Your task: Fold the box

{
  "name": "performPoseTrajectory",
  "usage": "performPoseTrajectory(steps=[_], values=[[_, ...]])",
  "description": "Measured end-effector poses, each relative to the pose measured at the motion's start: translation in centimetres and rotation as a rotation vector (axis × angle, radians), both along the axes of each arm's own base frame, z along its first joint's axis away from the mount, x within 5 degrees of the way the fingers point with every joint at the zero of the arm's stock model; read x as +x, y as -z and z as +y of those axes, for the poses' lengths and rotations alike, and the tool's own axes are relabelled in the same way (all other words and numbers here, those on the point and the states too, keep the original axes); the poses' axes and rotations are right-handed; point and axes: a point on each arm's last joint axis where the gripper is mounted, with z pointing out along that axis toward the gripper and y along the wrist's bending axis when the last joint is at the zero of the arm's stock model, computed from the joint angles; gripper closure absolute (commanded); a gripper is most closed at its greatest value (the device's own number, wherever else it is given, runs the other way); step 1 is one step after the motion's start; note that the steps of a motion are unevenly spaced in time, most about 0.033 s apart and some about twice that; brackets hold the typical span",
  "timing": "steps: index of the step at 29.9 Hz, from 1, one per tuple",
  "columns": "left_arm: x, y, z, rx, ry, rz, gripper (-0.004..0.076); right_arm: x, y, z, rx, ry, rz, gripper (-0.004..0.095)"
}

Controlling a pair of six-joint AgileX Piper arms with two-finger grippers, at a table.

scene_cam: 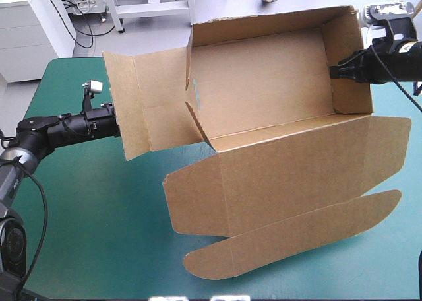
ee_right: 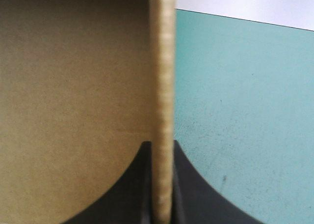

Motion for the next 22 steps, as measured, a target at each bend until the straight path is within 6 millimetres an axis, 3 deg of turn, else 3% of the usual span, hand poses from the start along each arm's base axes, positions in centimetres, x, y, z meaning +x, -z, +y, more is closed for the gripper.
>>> performPoseTrajectory(steps=[12, 17, 22], values=[[-0.2, -0.9, -1.3, -0.019, 0.028, -0.028, 0.0154, 0.2, 0.3, 3.5, -0.147, 0.031, -0.009, 0.0923], [-1.6, -3.1, -1.5, -0.022, 0.026, -0.098, 0.0154, 0.4, 0.1, 4.7, -0.142, 0.058, -0.048, 0.0923], [-3.0, -5.5, -1.7, -0.049, 0.020, -0.173, 0.0154, 1.8, 1.1, 4.8, -0.141, 0.076, -0.023, 0.0923]])
